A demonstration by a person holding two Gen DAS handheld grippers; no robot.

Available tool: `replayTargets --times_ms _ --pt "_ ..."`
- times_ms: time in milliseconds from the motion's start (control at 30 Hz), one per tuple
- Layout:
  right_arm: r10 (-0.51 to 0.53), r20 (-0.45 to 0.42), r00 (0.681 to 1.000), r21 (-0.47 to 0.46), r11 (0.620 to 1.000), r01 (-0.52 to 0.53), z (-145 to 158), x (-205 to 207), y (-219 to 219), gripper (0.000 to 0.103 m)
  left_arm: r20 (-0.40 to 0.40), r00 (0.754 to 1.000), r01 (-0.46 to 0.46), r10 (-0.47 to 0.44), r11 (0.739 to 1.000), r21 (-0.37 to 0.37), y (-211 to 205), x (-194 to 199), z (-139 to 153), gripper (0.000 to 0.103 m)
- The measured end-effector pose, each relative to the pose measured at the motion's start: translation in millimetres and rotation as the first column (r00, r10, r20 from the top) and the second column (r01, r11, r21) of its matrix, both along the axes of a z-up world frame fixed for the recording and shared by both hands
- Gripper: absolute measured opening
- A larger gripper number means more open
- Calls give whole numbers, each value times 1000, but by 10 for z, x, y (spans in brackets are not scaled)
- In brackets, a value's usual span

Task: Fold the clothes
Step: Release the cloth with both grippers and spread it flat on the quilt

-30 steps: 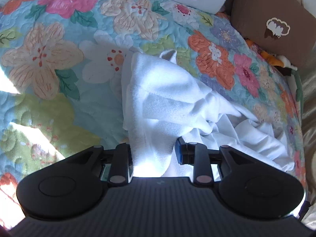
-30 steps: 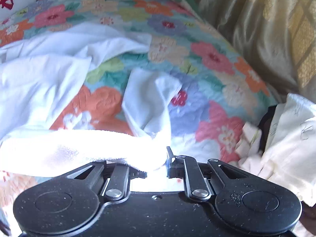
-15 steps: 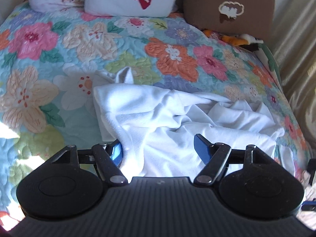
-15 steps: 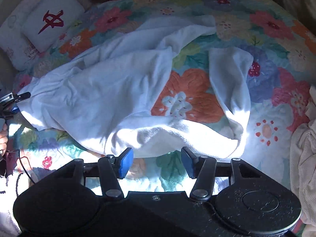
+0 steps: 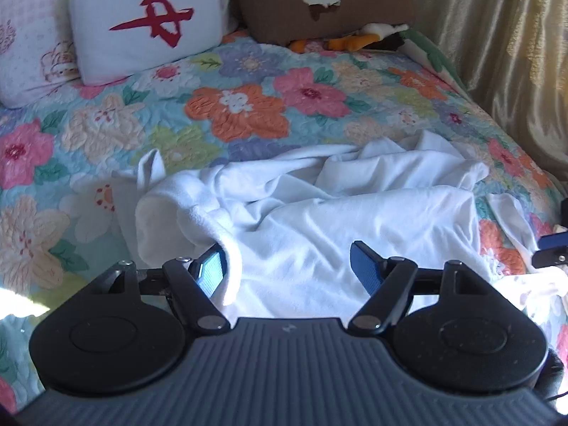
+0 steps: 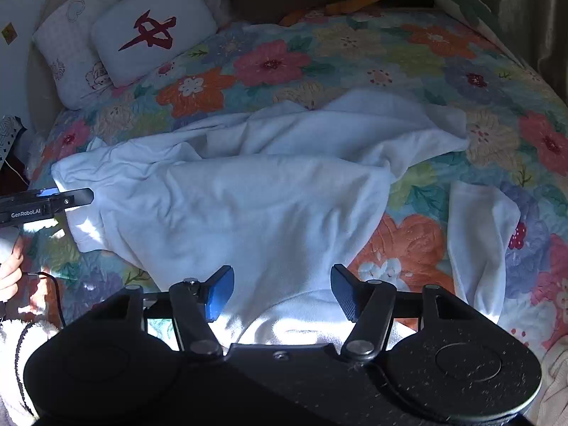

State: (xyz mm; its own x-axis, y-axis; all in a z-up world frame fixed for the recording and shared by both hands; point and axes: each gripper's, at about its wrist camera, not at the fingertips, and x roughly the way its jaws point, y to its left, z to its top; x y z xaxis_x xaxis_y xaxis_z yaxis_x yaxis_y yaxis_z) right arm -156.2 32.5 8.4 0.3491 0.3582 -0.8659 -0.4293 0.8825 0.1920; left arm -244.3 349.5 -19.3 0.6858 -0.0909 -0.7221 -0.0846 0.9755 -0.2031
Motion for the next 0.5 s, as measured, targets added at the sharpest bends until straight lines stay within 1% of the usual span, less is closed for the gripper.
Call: replayTargets --times_ms 100,167,200,267,367,500 --pt "-27 20 999 -37 999 28 -15 148 39 68 77 997 12 -12 1000 -4 -23 34 249 75" --pt "-34 17 999 -58 998 35 -6 282 101 68 118 992 47 -41 998 -49 -22 85 364 82" --pt "-35 17 999 -64 997 36 13 345 143 68 126 991 62 -54 996 -65 -41 143 396 82" --pt "-24 26 999 -67 997 26 58 479 274 68 105 992 85 -77 994 -70 -131 353 382 82" --pt "1 37 999 -47 999 1 111 737 523 69 44 993 107 -106 994 -25 -242 806 248 82" --pt "-5 -14 1000 10 1000 5 26 1230 855 70 -34 994 99 -100 995 -33 -264 1409 -3 83"
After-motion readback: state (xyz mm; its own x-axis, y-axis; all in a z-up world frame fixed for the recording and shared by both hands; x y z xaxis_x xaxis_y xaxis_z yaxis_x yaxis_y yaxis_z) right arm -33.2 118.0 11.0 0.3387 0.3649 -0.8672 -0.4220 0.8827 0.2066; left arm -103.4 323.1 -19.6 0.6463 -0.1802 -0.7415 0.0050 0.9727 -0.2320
